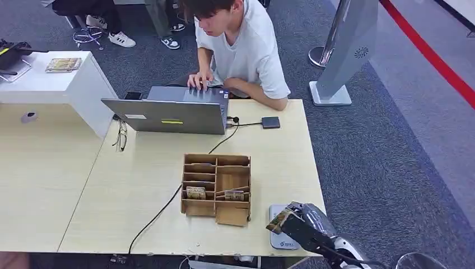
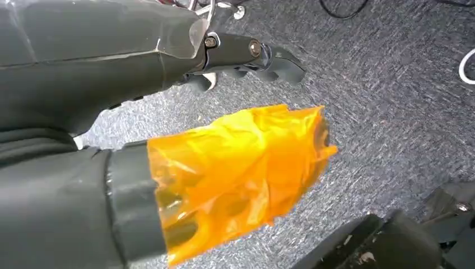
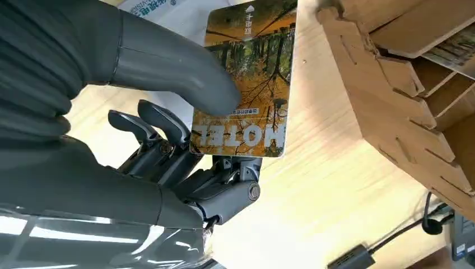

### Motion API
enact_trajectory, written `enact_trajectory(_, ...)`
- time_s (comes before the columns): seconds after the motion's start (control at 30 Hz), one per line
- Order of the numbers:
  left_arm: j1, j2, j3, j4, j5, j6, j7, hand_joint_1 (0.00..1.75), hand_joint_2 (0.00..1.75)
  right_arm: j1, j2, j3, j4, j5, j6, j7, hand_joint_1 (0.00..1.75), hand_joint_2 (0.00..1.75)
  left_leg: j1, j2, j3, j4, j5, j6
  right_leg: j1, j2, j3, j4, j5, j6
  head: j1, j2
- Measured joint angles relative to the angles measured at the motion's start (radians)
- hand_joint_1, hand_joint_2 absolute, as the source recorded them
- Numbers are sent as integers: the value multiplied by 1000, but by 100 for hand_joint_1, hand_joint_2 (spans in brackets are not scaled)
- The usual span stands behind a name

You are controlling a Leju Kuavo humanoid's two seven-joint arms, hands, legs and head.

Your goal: Pass the card to the sensor for recognition and then transmit it.

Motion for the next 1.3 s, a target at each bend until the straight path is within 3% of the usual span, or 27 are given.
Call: enact_trajectory(1.3,18,16,-25,-77,5,-1,72,0,0,-27,66,4,68,191,-64,88,175,175,0,0,0,0,0,0,0,0,0,0,0,0,0,0)
